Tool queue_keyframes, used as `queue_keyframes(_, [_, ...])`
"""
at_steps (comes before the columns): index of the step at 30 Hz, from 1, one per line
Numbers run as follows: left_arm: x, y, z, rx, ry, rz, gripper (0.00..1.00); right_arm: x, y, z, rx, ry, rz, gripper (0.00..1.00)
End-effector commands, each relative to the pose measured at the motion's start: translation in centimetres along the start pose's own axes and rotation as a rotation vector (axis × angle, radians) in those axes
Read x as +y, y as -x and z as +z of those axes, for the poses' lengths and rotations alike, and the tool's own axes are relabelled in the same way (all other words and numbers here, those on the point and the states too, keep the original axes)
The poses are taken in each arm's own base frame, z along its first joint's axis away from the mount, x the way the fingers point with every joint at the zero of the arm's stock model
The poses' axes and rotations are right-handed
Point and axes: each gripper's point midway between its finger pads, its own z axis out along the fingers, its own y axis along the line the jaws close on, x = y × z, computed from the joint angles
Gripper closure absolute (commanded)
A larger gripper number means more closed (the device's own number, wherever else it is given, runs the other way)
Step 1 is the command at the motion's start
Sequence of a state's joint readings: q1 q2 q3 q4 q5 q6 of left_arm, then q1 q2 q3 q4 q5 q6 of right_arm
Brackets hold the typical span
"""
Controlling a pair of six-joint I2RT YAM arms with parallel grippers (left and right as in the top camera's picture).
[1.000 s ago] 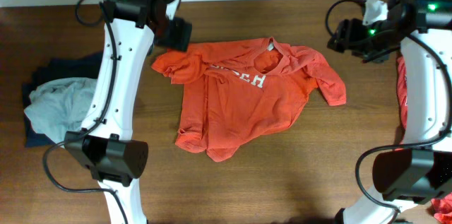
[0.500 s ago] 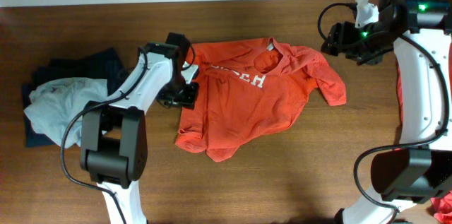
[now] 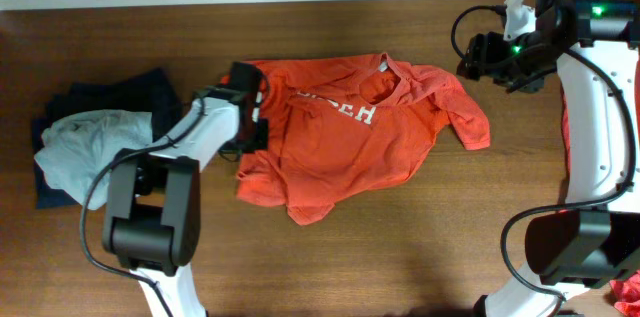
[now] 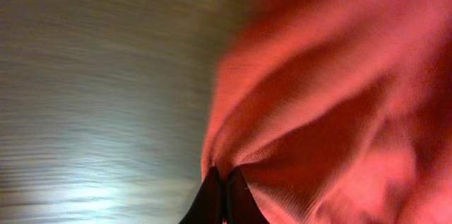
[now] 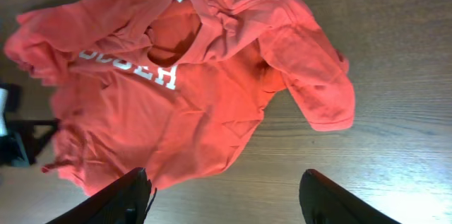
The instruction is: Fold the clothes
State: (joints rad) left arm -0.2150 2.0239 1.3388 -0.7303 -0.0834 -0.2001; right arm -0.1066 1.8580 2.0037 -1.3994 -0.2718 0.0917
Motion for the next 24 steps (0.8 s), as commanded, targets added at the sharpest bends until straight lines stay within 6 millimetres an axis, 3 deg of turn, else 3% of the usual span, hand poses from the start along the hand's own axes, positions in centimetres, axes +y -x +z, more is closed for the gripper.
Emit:
queue_keyframes(1, [8.1,-0.5,2.6,0.015,0.201,-0.203,0.99,-1.2,-1.0,1.1,0.039,-0.051,0.000,0.23])
queue_keyframes(4, [9.7,1.3,1.9,-0.020,0.175,-0.234,1.00,-1.9,-2.4,3.2,0.094,-0.056,0.014,0.21])
queue_keyframes(9, [9.7,5.6,-2.0,-0.080,0.095,-0.166,0.94,-3.9,-5.5,8.4,0.183,-0.067,0.054,0.20])
queue_keyframes(14, [9.7,8.8,-9.0,-0.135,0.086,-0.140,0.75,-5.5,-8.4,12.5,0.227,-0.071,0.099,0.20])
queue_keyframes(18, [9.2,8.9,-13.5,-0.142,0.053,-0.134,0.66,-7.4,-8.9,14.2,0.193,-0.156,0.180,0.20])
queue_keyframes(24, [5.8,7.0,-17.3,-0.133,-0.097,0.001,0.67,-10.5,-9.8,15.9,0.147,-0.295,0.221,0.15])
